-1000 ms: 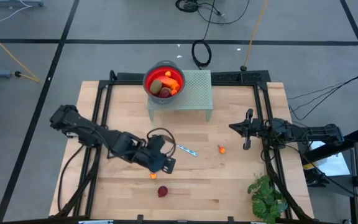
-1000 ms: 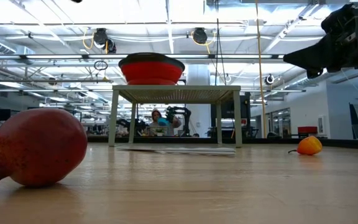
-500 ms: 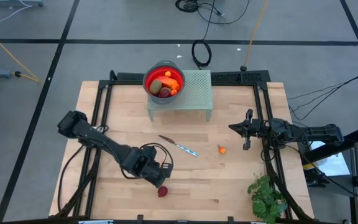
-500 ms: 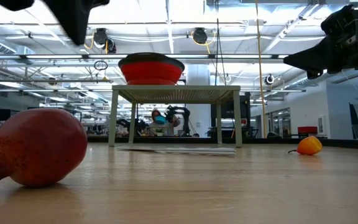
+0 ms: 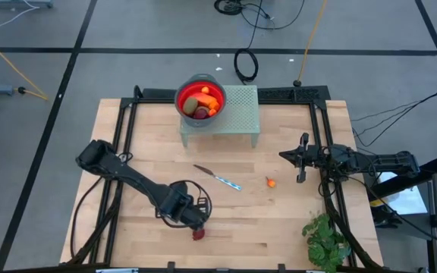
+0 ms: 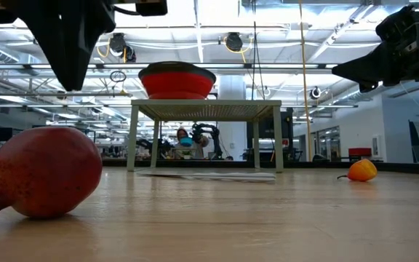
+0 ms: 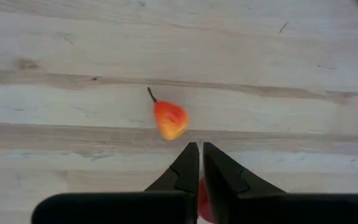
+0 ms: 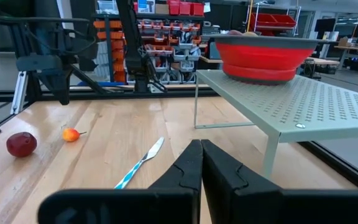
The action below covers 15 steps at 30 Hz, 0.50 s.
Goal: Pick & Place Fruit
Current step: Put the peach into the red strainer bowl
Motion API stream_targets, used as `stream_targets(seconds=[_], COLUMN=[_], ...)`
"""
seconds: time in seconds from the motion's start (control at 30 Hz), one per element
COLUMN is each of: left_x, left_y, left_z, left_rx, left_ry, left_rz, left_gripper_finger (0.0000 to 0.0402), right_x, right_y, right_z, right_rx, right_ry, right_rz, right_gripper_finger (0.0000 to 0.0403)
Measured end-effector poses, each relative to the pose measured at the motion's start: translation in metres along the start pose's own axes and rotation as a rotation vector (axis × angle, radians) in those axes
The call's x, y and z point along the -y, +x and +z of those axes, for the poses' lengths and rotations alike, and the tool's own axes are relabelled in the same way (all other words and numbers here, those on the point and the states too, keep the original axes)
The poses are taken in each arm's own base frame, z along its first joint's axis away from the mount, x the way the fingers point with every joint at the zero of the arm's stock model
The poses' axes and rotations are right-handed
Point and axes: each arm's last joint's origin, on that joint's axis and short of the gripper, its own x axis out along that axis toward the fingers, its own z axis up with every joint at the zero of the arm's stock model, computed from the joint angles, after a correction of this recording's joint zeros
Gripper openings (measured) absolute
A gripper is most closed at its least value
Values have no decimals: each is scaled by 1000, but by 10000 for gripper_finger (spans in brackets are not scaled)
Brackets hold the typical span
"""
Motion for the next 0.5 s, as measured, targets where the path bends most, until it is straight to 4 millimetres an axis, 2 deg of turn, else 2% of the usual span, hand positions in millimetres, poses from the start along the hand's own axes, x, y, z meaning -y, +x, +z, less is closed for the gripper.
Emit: stream_targets(seconds=[0.17,0.5], left_x=[-1,-7], left_y=[4,17], left_z=[-3,-2], left_rx=[8,21], left_ry=[-15,-163], left_rz=[17,63], left_gripper_finger=[58,183], right_x=[0,0], right_y=[0,0], right_z=[0,0], right_rx=[0,0], right_ry=[0,-4], right_rz=[0,0], right_gripper_finger=[0,0])
